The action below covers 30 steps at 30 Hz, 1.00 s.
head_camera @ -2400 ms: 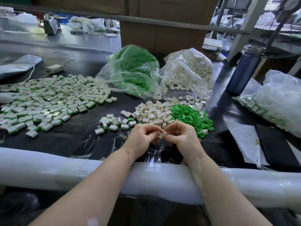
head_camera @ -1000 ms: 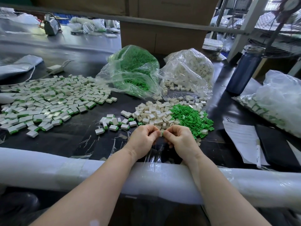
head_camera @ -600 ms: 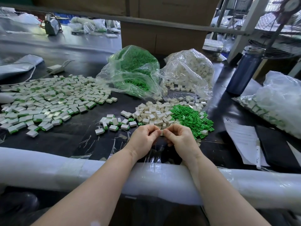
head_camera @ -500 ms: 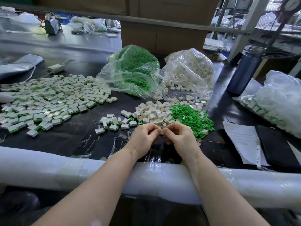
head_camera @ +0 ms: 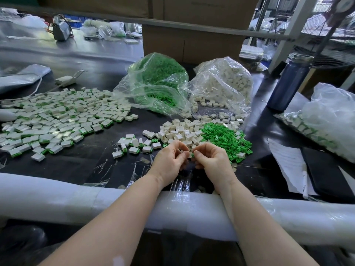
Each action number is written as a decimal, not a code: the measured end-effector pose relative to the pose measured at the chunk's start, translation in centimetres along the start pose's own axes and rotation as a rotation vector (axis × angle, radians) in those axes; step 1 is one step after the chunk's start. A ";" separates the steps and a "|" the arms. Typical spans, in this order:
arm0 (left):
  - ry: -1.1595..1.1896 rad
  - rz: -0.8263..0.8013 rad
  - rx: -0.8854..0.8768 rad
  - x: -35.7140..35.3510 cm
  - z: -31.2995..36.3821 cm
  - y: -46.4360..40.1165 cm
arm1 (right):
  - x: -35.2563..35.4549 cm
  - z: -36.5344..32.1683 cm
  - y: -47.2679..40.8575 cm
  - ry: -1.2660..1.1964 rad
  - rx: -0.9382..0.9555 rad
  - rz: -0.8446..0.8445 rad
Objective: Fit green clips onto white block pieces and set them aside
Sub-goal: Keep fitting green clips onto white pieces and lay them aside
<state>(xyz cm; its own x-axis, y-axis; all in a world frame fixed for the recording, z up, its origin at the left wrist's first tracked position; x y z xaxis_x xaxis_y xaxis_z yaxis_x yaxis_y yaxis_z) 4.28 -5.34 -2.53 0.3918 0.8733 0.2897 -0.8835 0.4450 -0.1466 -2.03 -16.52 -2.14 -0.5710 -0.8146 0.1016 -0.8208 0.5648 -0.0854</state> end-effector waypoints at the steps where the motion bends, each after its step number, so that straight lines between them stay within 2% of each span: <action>1: -0.002 0.000 0.003 0.0 0.0 0.0 | 0.0 0.0 0.0 -0.004 0.000 0.002; 11: -0.011 0.016 0.013 -0.1 -0.2 -0.2 | -0.1 0.3 -0.3 0.078 0.014 0.029; 30: -0.006 0.018 0.021 -0.3 -0.7 -0.6 | 0.1 0.1 -0.2 0.056 0.013 0.012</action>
<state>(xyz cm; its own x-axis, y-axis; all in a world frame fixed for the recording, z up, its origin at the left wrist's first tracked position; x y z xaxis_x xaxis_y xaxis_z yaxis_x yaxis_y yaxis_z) 4.87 -5.75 -3.24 0.3739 0.8799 0.2932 -0.8956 0.4247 -0.1324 -1.96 -16.70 -2.23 -0.5808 -0.7990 0.1561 -0.8140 0.5722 -0.0999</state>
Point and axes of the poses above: each hand's wrist, its own y-axis away from the middle knuckle, its own x-axis out of the back of the hand, z = x × y, the point moved 5 cm from there along -y, towards the middle knuckle, and after that the axes turned 8 degrees about z, right-handed, at the moved point
